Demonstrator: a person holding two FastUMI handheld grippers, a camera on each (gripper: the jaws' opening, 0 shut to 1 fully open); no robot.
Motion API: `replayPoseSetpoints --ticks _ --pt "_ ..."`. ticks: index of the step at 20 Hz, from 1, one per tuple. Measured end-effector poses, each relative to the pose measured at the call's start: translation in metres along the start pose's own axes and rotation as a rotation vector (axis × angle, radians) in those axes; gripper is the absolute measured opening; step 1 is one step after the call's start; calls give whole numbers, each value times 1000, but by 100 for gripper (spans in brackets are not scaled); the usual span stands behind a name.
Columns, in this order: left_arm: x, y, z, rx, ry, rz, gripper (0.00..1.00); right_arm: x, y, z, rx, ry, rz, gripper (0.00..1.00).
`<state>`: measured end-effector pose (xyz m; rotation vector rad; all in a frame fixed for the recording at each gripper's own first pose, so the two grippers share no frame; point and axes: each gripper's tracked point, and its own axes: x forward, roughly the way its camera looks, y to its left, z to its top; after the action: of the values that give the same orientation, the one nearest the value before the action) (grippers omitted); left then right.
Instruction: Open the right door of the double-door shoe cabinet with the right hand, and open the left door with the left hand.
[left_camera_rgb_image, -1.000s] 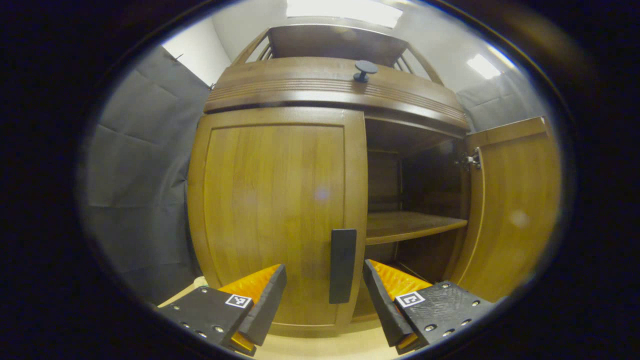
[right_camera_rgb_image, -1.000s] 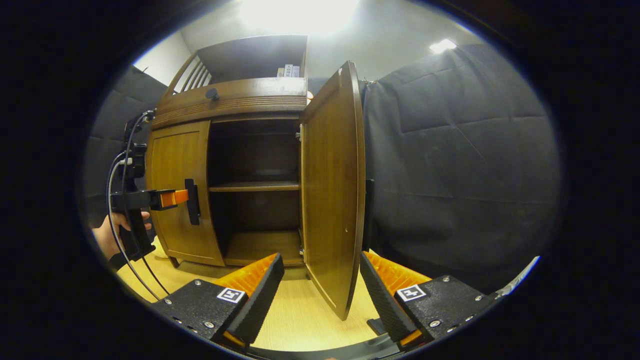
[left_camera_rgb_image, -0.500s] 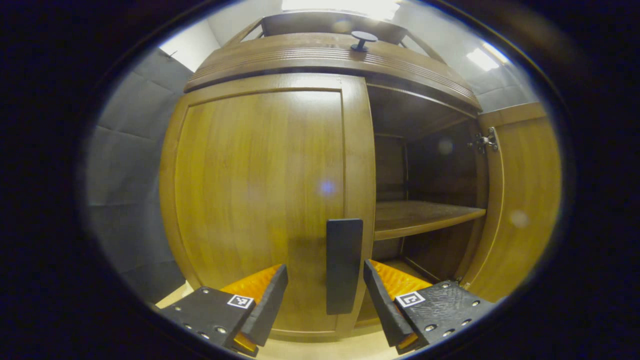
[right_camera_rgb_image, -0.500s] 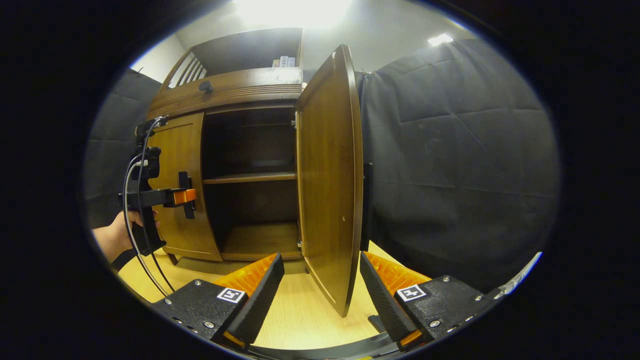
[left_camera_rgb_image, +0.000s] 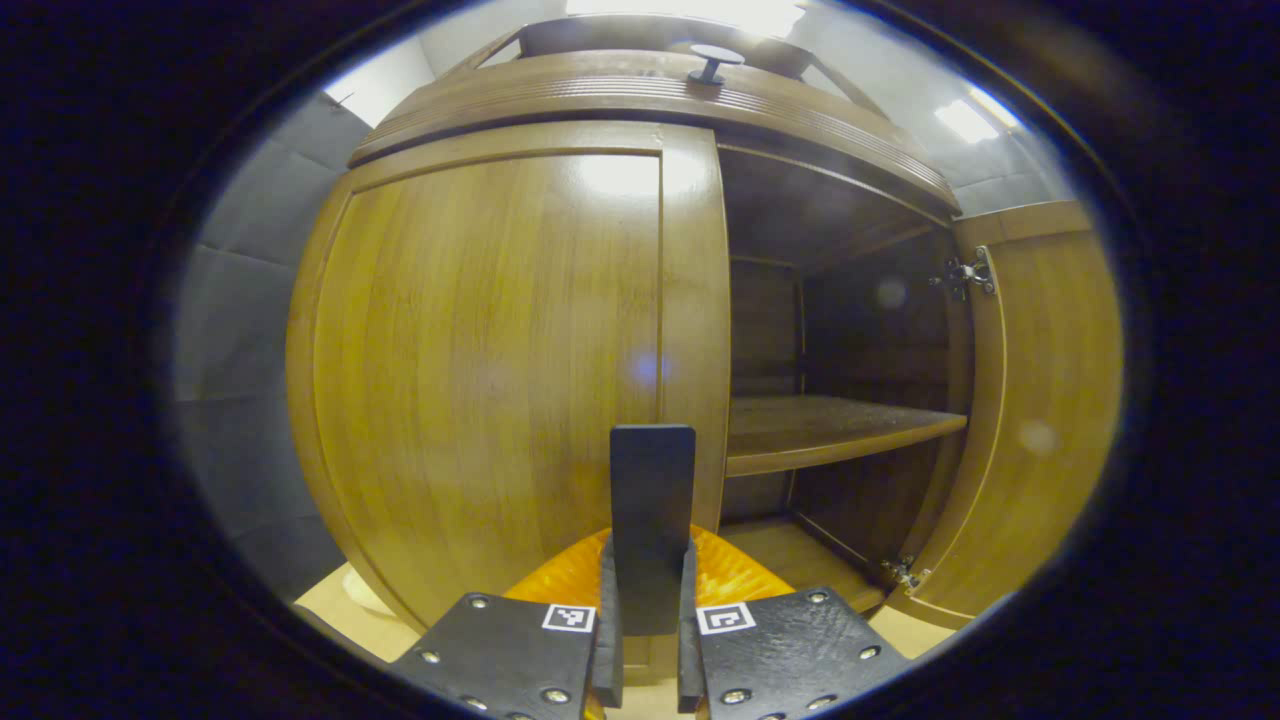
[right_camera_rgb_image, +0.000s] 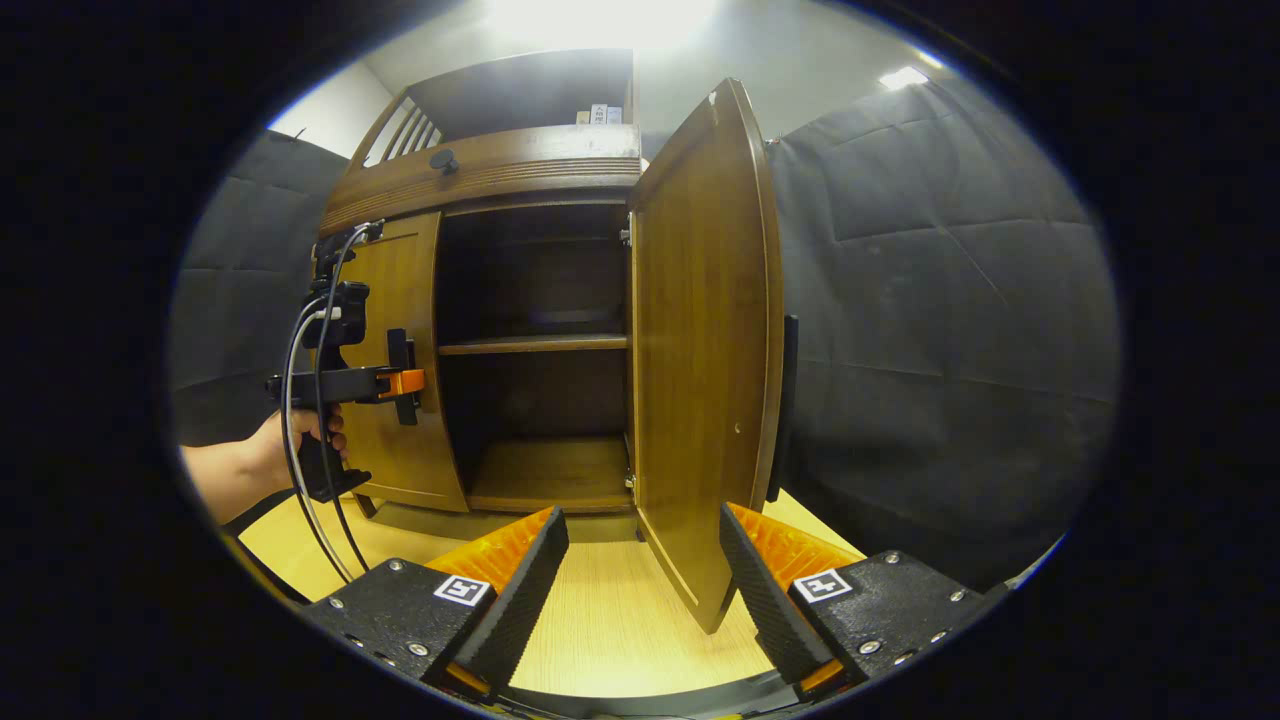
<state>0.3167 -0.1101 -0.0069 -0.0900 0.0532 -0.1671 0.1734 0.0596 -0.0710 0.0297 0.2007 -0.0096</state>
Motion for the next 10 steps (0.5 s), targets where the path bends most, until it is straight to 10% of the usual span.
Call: replayPoseSetpoints --ticks 10 --pt "-55 2 0 -11 -4 -71 13 -3 31 4 7 -16 49 94"
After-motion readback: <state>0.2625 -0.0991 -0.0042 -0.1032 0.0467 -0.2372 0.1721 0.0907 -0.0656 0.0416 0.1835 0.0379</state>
